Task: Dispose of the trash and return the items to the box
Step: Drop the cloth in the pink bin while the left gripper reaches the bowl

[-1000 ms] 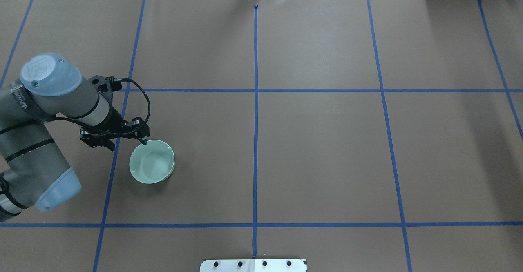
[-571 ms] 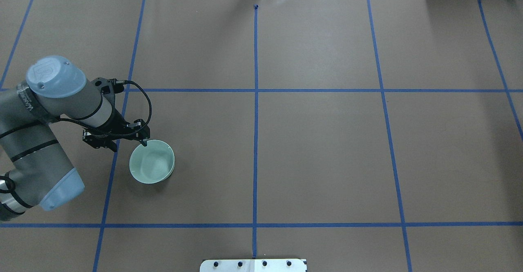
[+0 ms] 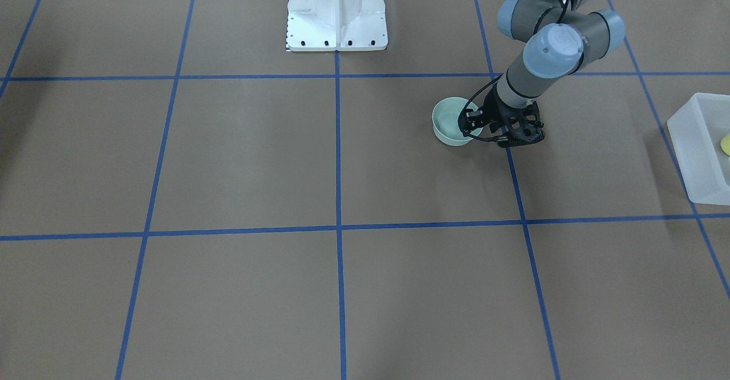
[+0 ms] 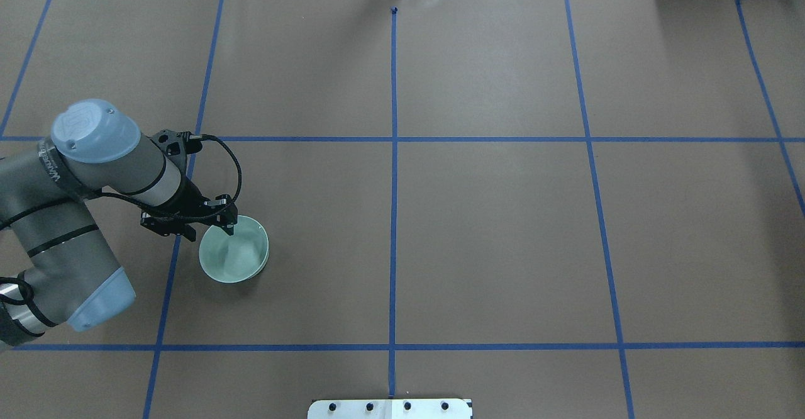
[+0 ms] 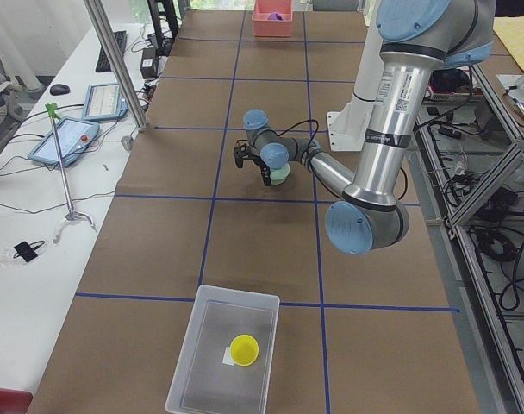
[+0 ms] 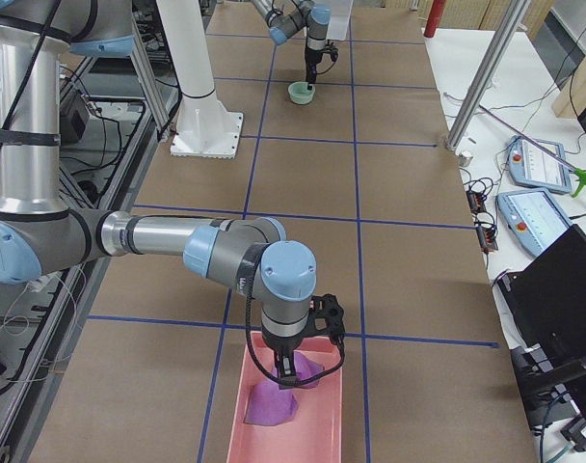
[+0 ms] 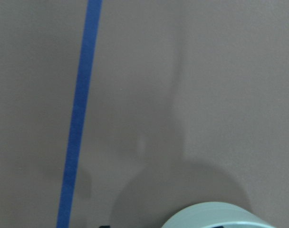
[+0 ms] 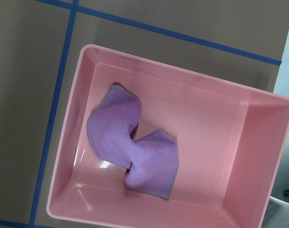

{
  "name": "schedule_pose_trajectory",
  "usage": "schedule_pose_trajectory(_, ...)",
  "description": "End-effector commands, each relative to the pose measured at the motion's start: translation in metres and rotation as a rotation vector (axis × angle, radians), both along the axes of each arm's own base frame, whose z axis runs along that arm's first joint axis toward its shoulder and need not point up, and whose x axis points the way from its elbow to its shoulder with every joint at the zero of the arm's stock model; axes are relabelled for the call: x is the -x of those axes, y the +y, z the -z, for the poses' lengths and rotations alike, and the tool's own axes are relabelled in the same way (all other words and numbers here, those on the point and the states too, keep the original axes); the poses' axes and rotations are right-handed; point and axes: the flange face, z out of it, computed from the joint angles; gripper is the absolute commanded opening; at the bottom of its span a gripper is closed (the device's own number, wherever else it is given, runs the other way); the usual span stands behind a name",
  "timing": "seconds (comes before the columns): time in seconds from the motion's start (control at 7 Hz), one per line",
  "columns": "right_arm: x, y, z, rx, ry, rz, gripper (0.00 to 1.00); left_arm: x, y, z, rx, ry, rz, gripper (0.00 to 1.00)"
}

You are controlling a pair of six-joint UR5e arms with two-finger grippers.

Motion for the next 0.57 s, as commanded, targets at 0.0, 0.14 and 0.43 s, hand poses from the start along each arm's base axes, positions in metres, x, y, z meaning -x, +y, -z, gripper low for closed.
schedule_pose_trajectory(0.0,-0.001,-0.004,0.004,-0.01,-0.001,-0.002,1.0,0.004,0.003,0.0,-0.007,0.003,-0.006,0.0)
schedule_pose_trajectory(0.14,-0.001,-0.006,0.008,-0.019,0.002,-0.002,1.0,0.011,0.008,0.015,-0.011,0.029,-0.014,0.0)
schedule_pose_trajectory(0.43,-0.002,-0.01,0.014,-0.026,0.003,-0.01,1.0,0.079,0.003,0.026,0.025,0.112,-0.006,0.0)
